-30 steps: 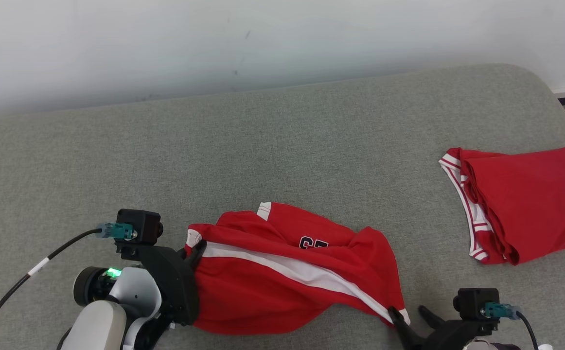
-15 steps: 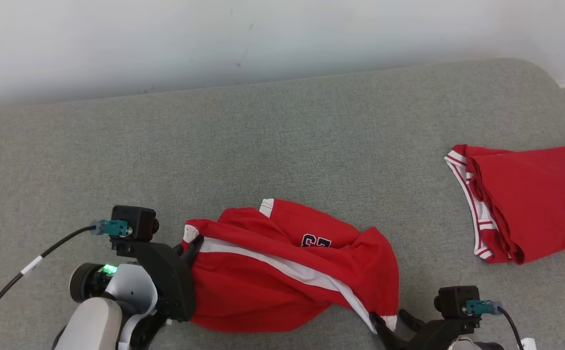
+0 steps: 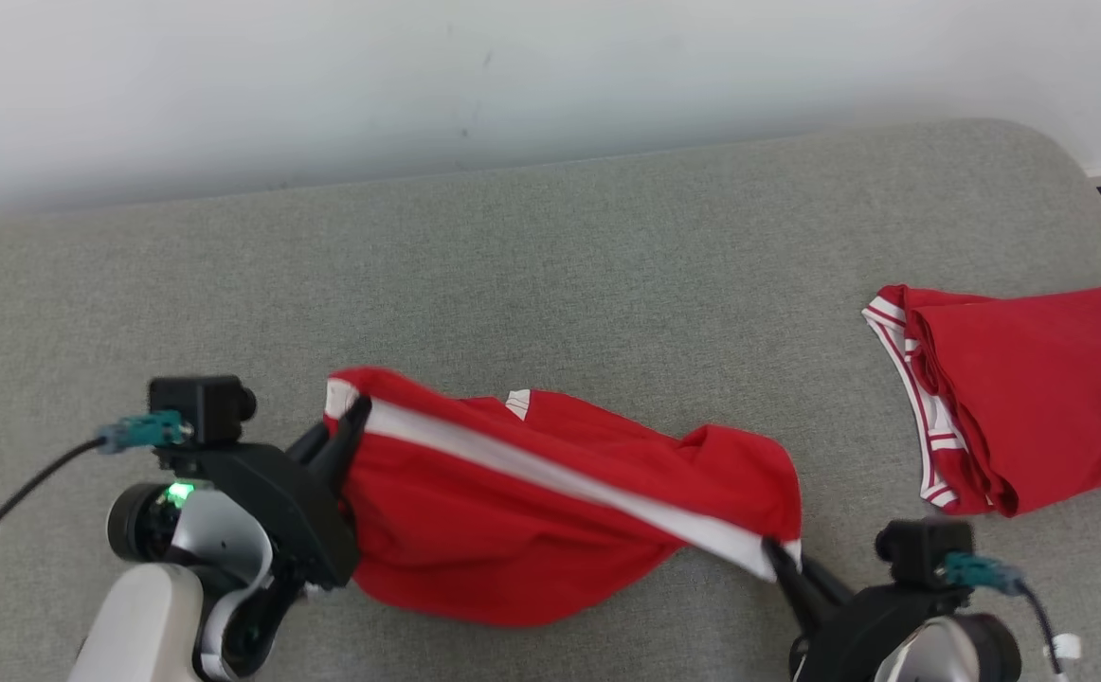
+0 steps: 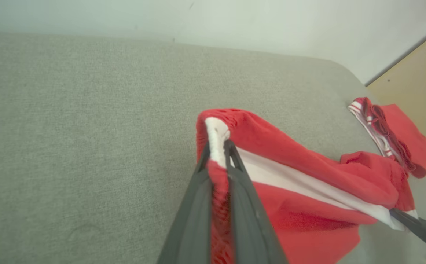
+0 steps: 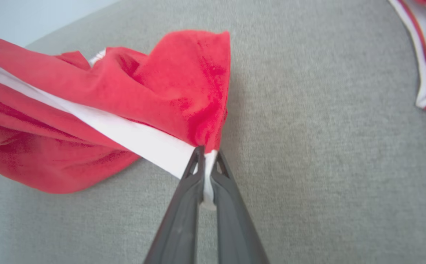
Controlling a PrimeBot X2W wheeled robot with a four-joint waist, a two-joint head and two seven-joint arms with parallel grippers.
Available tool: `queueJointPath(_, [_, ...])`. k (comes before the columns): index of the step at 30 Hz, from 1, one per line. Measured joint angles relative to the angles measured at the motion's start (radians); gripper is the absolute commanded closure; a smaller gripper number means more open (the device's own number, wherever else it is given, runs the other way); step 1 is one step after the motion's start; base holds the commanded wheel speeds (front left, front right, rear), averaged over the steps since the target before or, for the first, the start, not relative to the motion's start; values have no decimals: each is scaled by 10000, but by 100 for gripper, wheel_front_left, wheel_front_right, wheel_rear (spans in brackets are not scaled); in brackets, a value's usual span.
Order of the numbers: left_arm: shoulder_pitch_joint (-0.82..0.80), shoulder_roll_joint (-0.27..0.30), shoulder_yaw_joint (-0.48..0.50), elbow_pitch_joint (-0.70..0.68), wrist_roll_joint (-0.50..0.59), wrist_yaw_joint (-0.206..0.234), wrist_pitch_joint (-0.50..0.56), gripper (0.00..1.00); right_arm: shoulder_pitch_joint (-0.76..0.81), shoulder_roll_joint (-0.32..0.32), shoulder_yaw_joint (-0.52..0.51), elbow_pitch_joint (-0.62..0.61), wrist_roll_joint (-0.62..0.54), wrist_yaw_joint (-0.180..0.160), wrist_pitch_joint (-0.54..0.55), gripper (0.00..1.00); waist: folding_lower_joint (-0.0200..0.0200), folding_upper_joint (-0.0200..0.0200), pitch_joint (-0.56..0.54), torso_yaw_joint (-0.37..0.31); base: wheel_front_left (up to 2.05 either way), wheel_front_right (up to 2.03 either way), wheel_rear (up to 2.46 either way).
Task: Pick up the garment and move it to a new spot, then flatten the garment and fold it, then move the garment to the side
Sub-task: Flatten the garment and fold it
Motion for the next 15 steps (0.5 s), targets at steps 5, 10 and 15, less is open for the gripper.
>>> queueJointPath(5, [-293, -272, 393, -706, -1037, -140, -399, 100, -207, -6, -190, -1285, 754, 0, -90, 100, 0, 0, -131, -19, 0, 0, 0])
queueJointPath(10, [-1072, -324, 717, -1193, -1904, -230, -437, 100, -1477, -6, -359, -1898, 2092, -2, 115, 100, 0, 0, -143, -45, 0, 0, 0])
queueJointPath(15, [-2722, -280, 957, -832, -2318, -295, -591, 100, -4088, -4, -606, -1170, 2815, -2, 859, 100, 0, 0, 118, -25, 0, 0, 0])
